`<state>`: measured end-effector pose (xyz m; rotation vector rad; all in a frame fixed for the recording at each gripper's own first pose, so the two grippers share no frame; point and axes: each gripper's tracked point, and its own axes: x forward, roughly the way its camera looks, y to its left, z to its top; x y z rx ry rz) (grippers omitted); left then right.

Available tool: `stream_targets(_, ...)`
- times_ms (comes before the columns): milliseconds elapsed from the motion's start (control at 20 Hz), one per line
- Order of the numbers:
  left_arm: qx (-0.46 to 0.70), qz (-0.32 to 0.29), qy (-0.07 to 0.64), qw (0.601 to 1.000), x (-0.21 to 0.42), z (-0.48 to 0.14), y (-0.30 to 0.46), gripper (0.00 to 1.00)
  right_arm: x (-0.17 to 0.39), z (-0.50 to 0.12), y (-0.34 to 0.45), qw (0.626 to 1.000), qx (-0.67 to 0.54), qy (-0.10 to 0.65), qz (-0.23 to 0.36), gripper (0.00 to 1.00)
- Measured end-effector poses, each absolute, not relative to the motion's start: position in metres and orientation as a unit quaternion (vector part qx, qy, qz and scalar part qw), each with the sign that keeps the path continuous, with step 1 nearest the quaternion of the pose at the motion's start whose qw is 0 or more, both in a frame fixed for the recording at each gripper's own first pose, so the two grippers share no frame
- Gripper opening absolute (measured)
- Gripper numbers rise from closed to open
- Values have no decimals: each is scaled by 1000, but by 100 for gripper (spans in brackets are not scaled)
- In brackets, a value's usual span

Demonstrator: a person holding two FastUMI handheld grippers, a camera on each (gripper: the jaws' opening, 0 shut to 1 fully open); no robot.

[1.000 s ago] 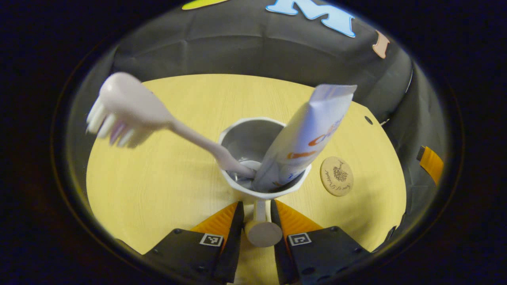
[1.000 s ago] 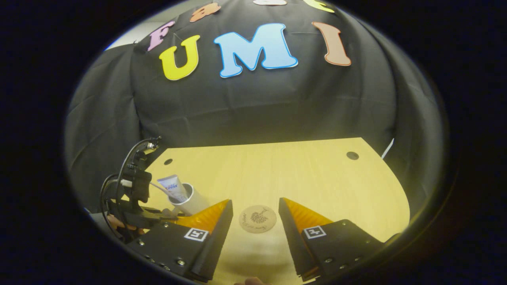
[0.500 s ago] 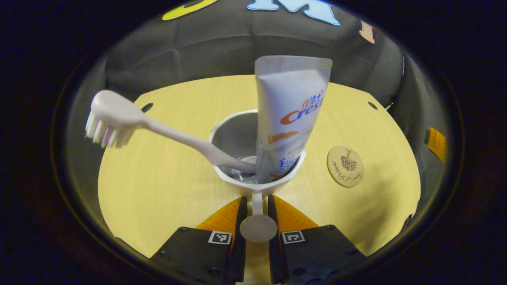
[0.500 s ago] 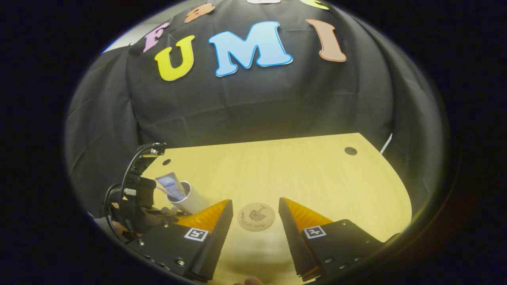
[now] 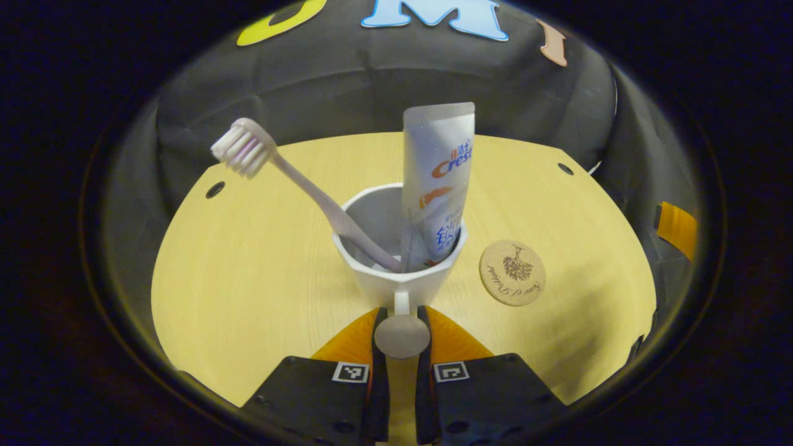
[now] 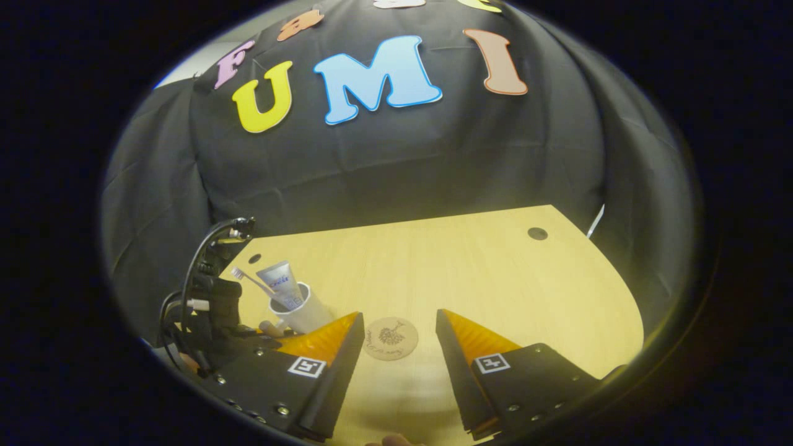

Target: Put the toothbrush and toothpaste on the desktop into the cup, then pick up the cup and place it on the coaster on the desktop.

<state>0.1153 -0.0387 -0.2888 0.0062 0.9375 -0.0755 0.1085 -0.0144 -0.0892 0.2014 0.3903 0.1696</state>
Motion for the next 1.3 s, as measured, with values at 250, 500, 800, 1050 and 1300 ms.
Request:
stream_targets(250, 14, -29, 412, 911, 126, -285, -52, 19, 105, -98, -29, 971, 108, 201, 78, 72)
stream_targets(500, 15, -51, 402, 914, 127, -278, -86, 19, 103, -98, -49, 970, 115, 199, 73, 72)
stream_targets(800, 18, -81, 407, 910, 131, -277, -137, 19, 97, -97, -74, 972, 117, 194, 68, 72)
stream_targets(1050, 16, -90, 422, 902, 126, -290, -164, 19, 96, -94, -99, 972, 125, 189, 58, 72)
stream_targets(1300, 30, -86, 421, 902, 125, -292, -173, 24, 94, -94, -114, 973, 124, 188, 51, 72)
